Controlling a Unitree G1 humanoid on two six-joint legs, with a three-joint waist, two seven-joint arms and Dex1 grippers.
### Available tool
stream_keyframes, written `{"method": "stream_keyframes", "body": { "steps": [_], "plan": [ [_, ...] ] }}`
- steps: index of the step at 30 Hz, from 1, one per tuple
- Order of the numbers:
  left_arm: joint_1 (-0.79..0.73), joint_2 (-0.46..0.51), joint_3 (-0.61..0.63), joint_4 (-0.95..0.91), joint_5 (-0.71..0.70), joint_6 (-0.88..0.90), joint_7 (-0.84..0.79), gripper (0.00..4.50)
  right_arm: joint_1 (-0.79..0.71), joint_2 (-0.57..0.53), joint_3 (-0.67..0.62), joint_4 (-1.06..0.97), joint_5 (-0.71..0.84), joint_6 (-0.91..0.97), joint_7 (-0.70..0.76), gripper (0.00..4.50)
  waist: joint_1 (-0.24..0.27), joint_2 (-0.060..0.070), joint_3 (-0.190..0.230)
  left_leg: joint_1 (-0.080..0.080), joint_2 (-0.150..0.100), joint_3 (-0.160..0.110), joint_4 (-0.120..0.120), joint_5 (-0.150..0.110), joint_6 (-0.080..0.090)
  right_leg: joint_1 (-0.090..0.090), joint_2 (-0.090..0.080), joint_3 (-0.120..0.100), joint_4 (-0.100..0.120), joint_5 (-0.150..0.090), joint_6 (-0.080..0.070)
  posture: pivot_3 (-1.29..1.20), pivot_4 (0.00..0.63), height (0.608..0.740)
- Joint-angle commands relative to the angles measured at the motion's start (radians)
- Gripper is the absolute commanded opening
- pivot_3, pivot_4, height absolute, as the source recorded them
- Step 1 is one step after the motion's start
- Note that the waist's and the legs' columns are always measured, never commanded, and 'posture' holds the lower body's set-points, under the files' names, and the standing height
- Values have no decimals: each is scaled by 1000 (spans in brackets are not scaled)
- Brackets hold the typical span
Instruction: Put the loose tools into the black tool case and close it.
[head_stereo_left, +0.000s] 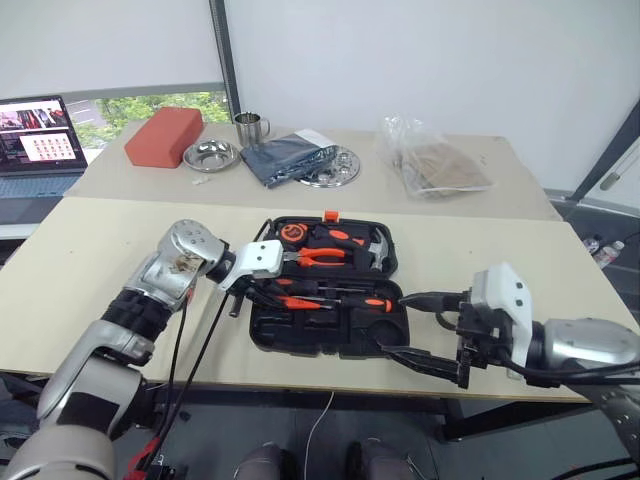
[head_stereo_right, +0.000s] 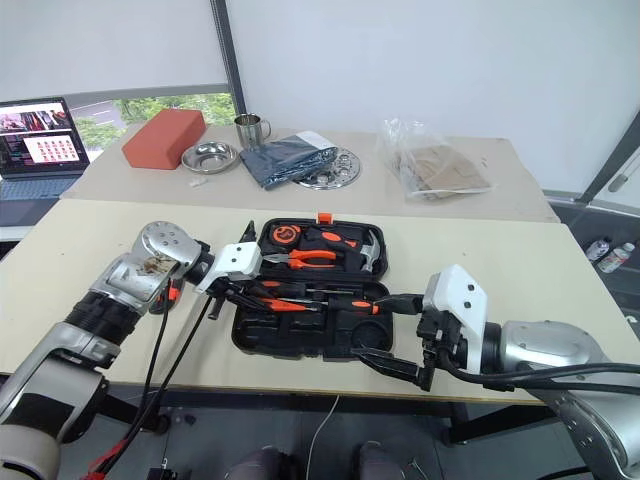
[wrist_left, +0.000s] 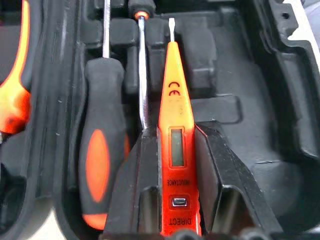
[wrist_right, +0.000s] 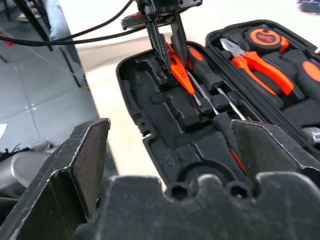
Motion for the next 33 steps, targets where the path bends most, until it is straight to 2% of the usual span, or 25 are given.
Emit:
{"method": "stream_keyframes", "body": {
  "steps": [1, 6, 20, 21, 22, 29, 32, 33],
  "plan": [
    [-23, -34, 23, 24, 8, -9, -3, 467, 9, -4, -46, -35, 16, -29, -19, 4500, 0, 0, 0, 0, 0, 0, 0, 0, 0, 0, 0, 0, 0, 0, 0, 0, 150, 736],
    [-9, -66, 38, 11, 13, 26, 7, 467, 5, -10, -55, -29, 17, -31, -31, 4500, 0, 0, 0, 0, 0, 0, 1, -1, 1, 1, 0, 0, 0, 0, 1, 0, 150, 736],
    [44, -36, 39, -86, 28, 51, -34, 467, -17, 8, -18, 5, 0, -47, -45, 4500, 0, 0, 0, 0, 0, 0, 1, -1, 1, 1, 0, 1, 0, 0, 1, 0, 150, 736],
    [42, -39, 40, -81, 32, 54, -25, 1472, -20, 9, -15, 8, 0, -49, -47, 4500, 0, 0, 0, 0, 0, 0, 1, -1, 1, 1, 0, 1, 0, 0, 1, 0, 150, 736],
    [40, -40, 42, -77, 33, 59, -22, 1724, -22, 11, -12, 9, 1, -49, -48, 4500, 0, 0, 0, 0, 0, 0, 1, -1, 1, 1, 0, 1, 0, 0, 1, 0, 150, 736],
    [39, -19, 91, -133, -33, 135, -58, 4389, -19, 15, -4, 13, 6, -55, -49, 4500, 0, 0, 0, 0, 0, 0, 2, -1, 1, 1, 0, 1, 1, 0, 2, 0, 150, 736],
    [46, -7, 118, -162, -69, 170, -74, 4475, -18, 15, -3, 13, 9, -55, -49, 4500, -1, 0, 0, 0, 0, 0, 2, -1, 1, 1, 0, 1, 1, 0, 2, 0, 150, 736],
    [51, -1, 131, -169, -86, 184, -79, 4273, -18, 15, -2, 13, 9, -55, -49, 4500, -1, 0, 0, 0, 0, 0, 2, -1, 1, 1, 0, 1, 1, 0, 2, 0, 150, 736]
  ]
}}
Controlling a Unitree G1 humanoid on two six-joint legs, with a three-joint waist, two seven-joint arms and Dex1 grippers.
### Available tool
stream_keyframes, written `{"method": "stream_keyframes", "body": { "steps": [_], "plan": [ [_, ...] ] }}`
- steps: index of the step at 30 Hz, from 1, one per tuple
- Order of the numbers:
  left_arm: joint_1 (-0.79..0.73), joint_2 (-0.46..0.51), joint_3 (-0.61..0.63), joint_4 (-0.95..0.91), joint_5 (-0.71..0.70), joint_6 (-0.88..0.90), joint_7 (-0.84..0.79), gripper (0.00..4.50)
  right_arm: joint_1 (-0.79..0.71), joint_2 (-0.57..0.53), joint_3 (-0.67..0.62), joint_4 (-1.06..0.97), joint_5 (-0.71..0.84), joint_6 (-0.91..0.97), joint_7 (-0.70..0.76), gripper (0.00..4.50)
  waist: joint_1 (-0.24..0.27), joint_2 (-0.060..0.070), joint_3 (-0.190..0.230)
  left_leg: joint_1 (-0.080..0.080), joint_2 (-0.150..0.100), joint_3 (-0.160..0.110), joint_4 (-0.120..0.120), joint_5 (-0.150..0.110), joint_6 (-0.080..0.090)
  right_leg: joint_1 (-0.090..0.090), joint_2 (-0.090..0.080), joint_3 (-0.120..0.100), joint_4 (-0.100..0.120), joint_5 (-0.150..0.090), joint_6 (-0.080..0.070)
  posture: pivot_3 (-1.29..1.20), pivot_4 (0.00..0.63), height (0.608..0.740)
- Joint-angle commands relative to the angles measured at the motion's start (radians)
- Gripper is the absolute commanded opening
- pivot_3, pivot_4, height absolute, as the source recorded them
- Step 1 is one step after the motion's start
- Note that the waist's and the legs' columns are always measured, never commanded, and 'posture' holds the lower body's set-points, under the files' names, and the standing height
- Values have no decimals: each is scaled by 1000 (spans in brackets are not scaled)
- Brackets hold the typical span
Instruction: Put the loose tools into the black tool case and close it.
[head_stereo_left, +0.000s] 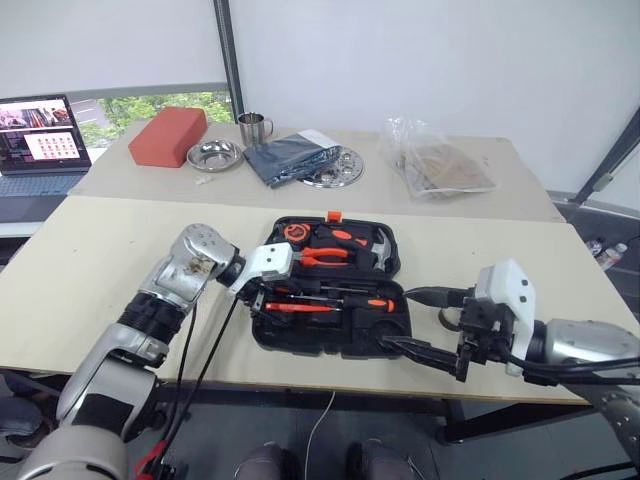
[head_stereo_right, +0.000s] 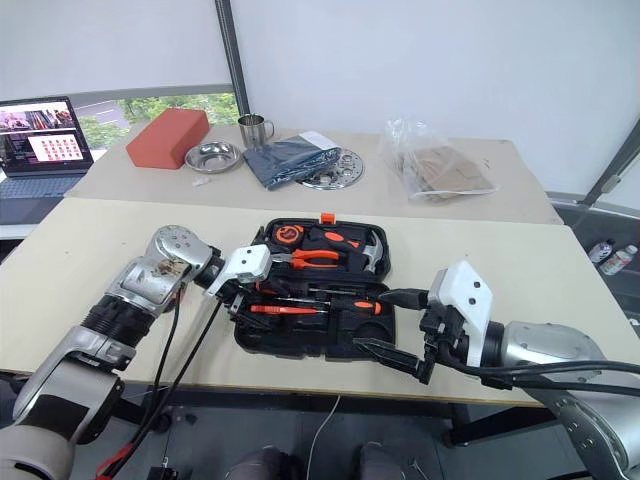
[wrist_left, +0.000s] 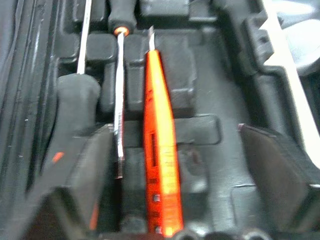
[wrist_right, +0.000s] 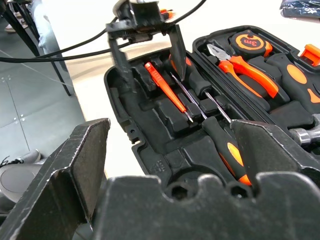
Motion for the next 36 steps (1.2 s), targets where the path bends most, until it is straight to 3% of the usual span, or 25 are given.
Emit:
{"method": "stream_keyframes", "body": {
  "steps": [1, 3, 12, 25, 36],
  "plan": [
    [6, 22, 69, -49, -72, 55, -18, 3982, -9, 2, -13, -16, 8, -29, -5, 4500, 0, 0, 0, 0, 0, 0, 0, 0, 0, 0, 0, 0, 0, 0, 0, 0, 150, 736],
    [17, 15, 102, -38, -104, 80, -4, 3454, -10, 2, -10, -12, 6, -30, -3, 4500, 0, 0, 0, 0, 0, 0, 0, 0, 0, 0, 0, 0, 0, 0, 0, 0, 150, 736],
    [107, -86, 122, 17, -98, 60, 131, 68, -37, -5, 10, 11, 1, -32, 4, 4500, 0, 0, 0, 1, -1, 0, 0, 0, 0, 1, 0, 0, 0, -3, 5, 0, 150, 736],
    [163, -99, 153, -36, -154, 173, 179, 29, -32, -10, 18, 20, 3, -27, 12, 4500, 0, 0, 0, 2, 0, 0, 0, 0, 0, 1, 0, 0, 1, 0, 1, 0, 150, 736],
    [241, -102, 116, 10, -61, -23, 267, 29, -52, -2, 30, 29, 11, -22, 5, 4500, 0, 0, -1, 4, 0, 0, 0, 0, 0, 3, -1, 0, 1, 0, 1, 0, 150, 736]
  ]
}}
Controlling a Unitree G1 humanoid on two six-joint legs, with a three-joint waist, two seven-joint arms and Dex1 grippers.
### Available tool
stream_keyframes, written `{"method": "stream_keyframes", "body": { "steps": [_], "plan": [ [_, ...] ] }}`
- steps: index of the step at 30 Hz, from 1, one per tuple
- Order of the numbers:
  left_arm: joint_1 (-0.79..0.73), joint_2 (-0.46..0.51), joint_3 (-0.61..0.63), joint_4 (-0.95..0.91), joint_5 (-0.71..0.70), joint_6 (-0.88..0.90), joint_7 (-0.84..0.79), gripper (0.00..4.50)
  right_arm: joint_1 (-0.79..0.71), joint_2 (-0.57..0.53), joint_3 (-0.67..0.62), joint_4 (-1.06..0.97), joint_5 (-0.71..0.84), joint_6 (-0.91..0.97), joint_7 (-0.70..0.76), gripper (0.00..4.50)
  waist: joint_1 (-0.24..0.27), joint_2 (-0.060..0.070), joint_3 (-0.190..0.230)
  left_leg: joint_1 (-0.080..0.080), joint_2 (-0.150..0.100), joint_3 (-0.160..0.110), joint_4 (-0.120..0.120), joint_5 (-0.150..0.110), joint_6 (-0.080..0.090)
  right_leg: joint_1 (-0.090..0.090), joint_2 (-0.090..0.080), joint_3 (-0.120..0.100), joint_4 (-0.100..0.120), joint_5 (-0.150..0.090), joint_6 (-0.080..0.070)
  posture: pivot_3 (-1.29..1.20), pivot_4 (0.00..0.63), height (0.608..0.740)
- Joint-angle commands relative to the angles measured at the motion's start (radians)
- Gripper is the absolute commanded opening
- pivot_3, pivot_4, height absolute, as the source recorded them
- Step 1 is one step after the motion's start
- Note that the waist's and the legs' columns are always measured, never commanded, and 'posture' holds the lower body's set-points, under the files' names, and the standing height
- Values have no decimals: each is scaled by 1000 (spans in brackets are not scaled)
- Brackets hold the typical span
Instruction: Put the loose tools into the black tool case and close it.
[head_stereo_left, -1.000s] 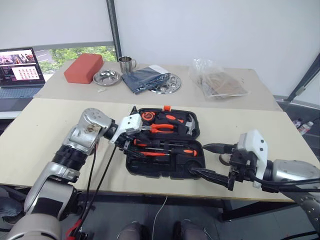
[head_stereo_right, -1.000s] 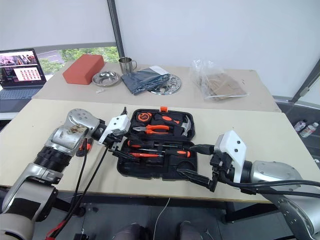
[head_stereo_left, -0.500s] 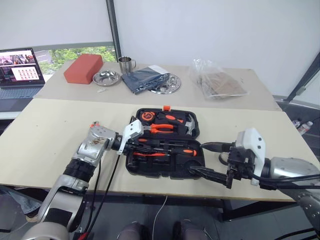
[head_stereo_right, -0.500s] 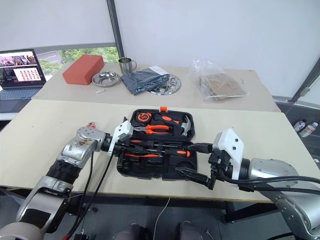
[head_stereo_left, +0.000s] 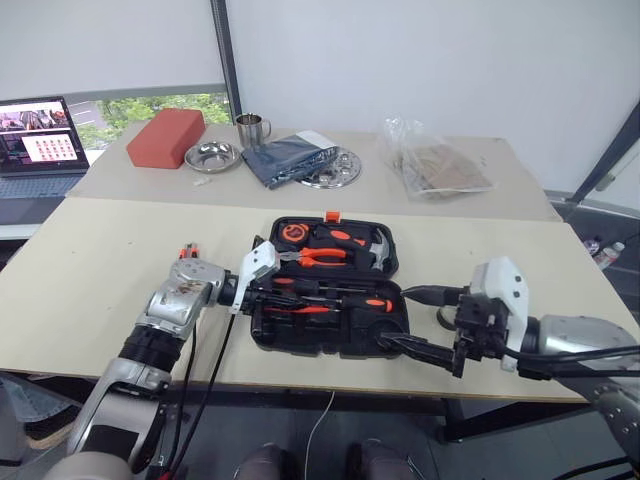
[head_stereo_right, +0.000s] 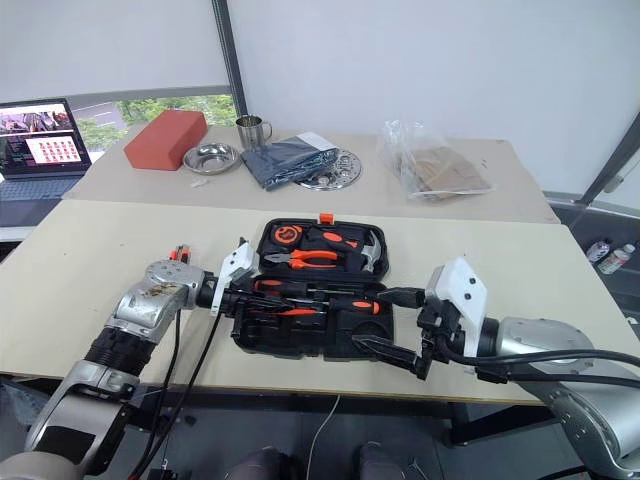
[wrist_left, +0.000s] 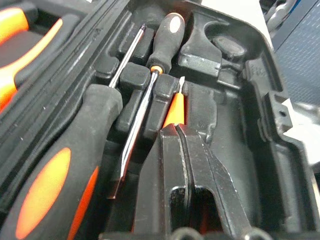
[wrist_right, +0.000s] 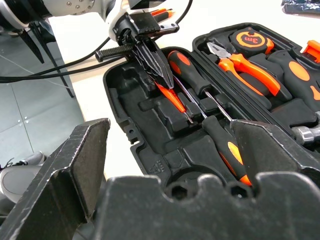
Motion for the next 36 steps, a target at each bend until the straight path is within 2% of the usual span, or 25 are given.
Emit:
{"method": "stream_keyframes", "body": {
  "steps": [1, 9, 16, 20, 25, 30, 33, 35, 36],
  "plan": [
    [36, -7, -20, 34, 51, -52, 49, 29, -23, 0, -11, -7, 14, -14, -4, 4500, 0, 0, 0, 1, 0, 0, 0, 0, 0, 1, 0, 0, 0, 0, 0, 0, 150, 736],
    [68, 9, -6, -1, 33, -58, 57, 29, -66, 5, 31, 33, -11, -27, 11, 4500, -1, 1, -1, 7, 1, -4, 0, -2, 3, 12, -3, 0, -3, -2, 4, 0, 150, 736],
    [144, 48, -10, -81, 53, -57, 81, 29, -103, 17, 68, 58, -25, -36, 21, 4500, -13, 3, -2, 8, 2, -4, -2, -2, 2, 12, -6, 0, -3, 0, 0, 0, 150, 736],
    [125, 42, 17, -82, 31, -42, 105, 29, -108, 20, 79, 59, -29, -39, 30, 4500, -15, 4, -2, 9, 2, -4, -2, -2, 2, 12, -5, 0, -3, -1, 0, 0, 150, 736],
    [127, 70, 104, -190, -62, 55, 119, 29, -152, 26, 114, 83, -41, -54, 69, 4500, -23, 4, -2, 9, 2, -4, -2, -2, 2, 12, -5, 1, -3, -4, 6, 0, 150, 736],
    [259, 146, 295, -401, -175, 235, 217, 29, -247, 52, 172, 132, -28, -62, 129, 4500, -27, 4, -2, 8, 3, -4, -3, -1, 1, 11, -5, 1, -3, -3, 5, 0, 150, 736],
    [454, 166, 550, -577, -254, 389, 343, 705, -321, 87, 215, 171, -19, -73, 184, 4500, -32, 4, -2, 8, 3, -4, -4, -1, 1, 10, -6, 0, -4, -1, 0, 0, 150, 736],
    [579, 152, 704, -688, -297, 474, 428, 1421, -360, 107, 237, 199, -24, -83, 219, 4500, -34, 4, -1, 8, 3, -5, -4, -2, 0, 10, -6, 0, -6, -1, 0, 0, 150, 736],
    [647, 135, 787, -736, -312, 507, 467, 1951, -380, 118, 251, 218, -32, -90, 236, 4500, -31, 4, -1, 7, 4, -5, -5, -2, -1, 10, -6, 0, -8, -1, 0, 0, 150, 736]
  ]
}}
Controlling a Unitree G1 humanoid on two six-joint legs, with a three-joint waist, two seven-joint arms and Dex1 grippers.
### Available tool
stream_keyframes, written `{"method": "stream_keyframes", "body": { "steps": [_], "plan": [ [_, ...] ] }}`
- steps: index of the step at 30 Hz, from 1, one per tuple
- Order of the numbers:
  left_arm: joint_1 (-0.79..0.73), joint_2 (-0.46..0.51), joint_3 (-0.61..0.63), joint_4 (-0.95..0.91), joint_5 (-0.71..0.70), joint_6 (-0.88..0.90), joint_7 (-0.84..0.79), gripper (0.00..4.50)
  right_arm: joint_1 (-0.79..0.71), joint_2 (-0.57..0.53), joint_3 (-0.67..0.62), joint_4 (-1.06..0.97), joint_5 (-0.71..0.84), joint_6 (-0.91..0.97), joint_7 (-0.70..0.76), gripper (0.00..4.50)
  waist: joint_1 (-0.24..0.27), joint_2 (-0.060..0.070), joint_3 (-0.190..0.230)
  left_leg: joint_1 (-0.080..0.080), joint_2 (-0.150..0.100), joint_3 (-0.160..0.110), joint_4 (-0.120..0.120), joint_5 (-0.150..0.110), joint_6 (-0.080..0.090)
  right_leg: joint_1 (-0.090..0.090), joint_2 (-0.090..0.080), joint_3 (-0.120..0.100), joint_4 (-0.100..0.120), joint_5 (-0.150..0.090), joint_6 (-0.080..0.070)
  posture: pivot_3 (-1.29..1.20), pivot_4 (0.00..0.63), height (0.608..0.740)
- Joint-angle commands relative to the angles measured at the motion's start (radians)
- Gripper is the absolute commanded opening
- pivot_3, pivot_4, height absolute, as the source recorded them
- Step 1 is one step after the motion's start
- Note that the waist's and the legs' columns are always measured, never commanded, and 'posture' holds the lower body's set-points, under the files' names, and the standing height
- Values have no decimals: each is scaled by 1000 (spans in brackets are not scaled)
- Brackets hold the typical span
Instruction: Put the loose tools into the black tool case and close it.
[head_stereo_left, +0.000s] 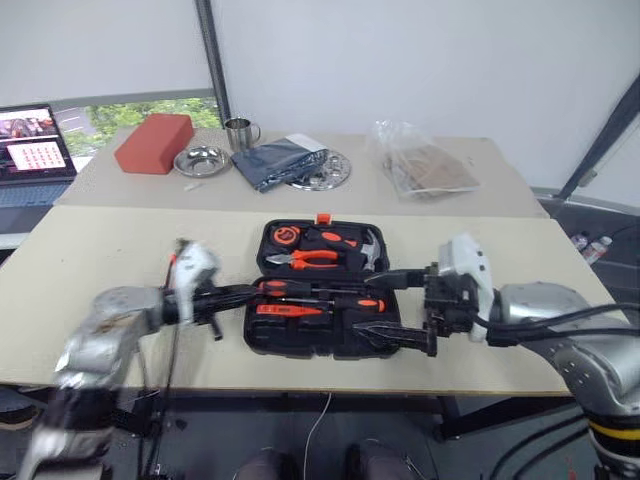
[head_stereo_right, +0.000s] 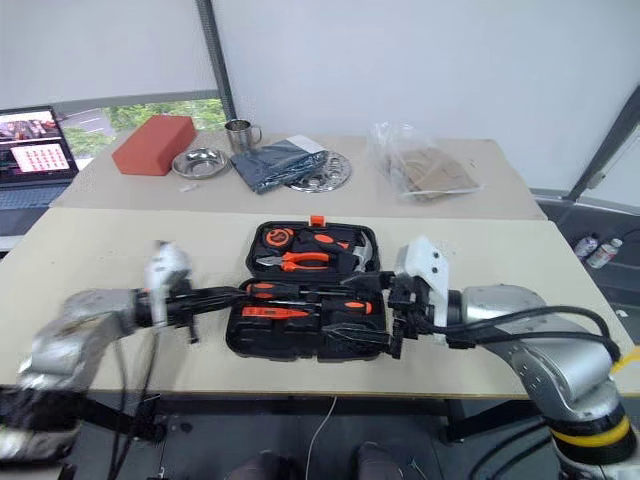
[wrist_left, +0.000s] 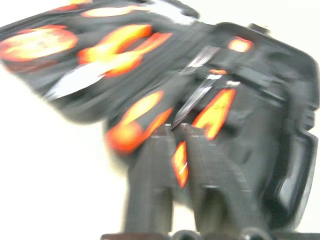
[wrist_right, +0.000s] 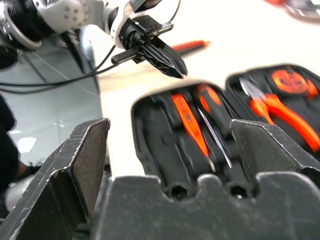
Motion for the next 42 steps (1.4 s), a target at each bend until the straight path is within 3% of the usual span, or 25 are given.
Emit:
{"method": "stream_keyframes", "body": {
  "steps": [1, 4, 7, 11, 14, 18, 23, 28, 31, 36, 39, 42],
  "plan": [
    [172, -33, 278, -191, -76, 125, 142, 2216, -60, 25, 26, 39, -8, -48, 68, 4500, 6, 0, 0, 0, 0, 0, 0, 0, 0, 1, 0, 0, -1, 0, 0, 0, 150, 736],
    [345, -99, 449, -272, -86, 153, 226, 3343, -99, 48, 64, 96, -41, -77, 119, 4500, 14, 0, 0, 0, 0, -2, 0, -1, -1, 2, -1, -2, -3, 0, 0, 0, 150, 736],
    [435, -150, 514, -308, -91, 159, 292, 4470, -123, 66, 90, 137, -65, -101, 160, 4500, 27, 0, 0, 0, -2, -2, 0, -7, -10, 2, -5, -5, -3, 0, 0, 0, 150, 736],
    [321, -125, 463, -300, -122, 287, 422, 4490, -143, 93, 112, 169, -114, -139, 168, 4500, 45, 1, 1, 0, -3, -5, 0, -8, -12, 0, -9, -9, -3, 0, 0, 0, 150, 736],
    [62, -58, 366, -237, -133, 466, 540, 4490, -139, 105, 116, 176, -149, -153, 156, 4500, 58, 1, 1, -1, -4, -6, 0, -6, -15, 1, -11, -11, -3, 1, 2, 0, 150, 736],
    [-154, -12, 226, -94, -73, 607, 638, 4490, -114, 107, 97, 148, -146, -135, 137, 4500, 46, -1, 0, -2, -5, -6, -1, -5, -16, 3, -8, -12, -3, 6, -1, 0, 150, 736],
    [-260, 13, 55, 78, -17, 611, 655, 4490, -75, 103, 85, 98, -139, -117, 100, 4500, 21, -1, 0, -2, -5, -5, -8, 2, -6, 1, 2, -18, -2, 5, -2, 0, 150, 736],
    [-328, 9, -102, 255, 38, 520, 614, 4490, -34, 99, 63, 46, -122, -87, 47, 4500, 24, -1, 0, 0, -4, -5, -14, 4, -11, 0, 5, -19, -4, 1, -6, 0, 150, 736],
    [-350, 13, -147, 334, 77, 466, 607, 3778, -15, 93, 56, 21, -117, -75, 28, 4500, 30, 0, 0, 4, -4, -5, -16, 6, -14, 3, 3, -18, -3, 0, -7, 0, 150, 736],
    [-406, 25, -156, 431, 102, 374, 564, 1927, 18, 62, 37, -13, -102, -51, 29, 4500, 35, 0, 0, 7, -3, -5, -16, 2, -25, 4, -4, -11, -2, 0, -7, 0, 150, 736],
    [-461, 60, -157, 483, 99, 259, 461, 1769, 41, 19, 19, -32, -78, -34, 50, 4500, 37, 0, 0, 7, -4, -5, -16, 2, -25, 4, -7, -12, -1, 1, -8, 0, 150, 736],
    [-528, 129, -190, 489, 53, 133, 209, 1769, 72, -24, -26, -55, -39, -14, 60, 4500, 36, -4, 2, 3, -4, -5, -15, 3, -24, 2, -6, -15, -2, 1, -9, 0, 150, 736]
  ]
}}
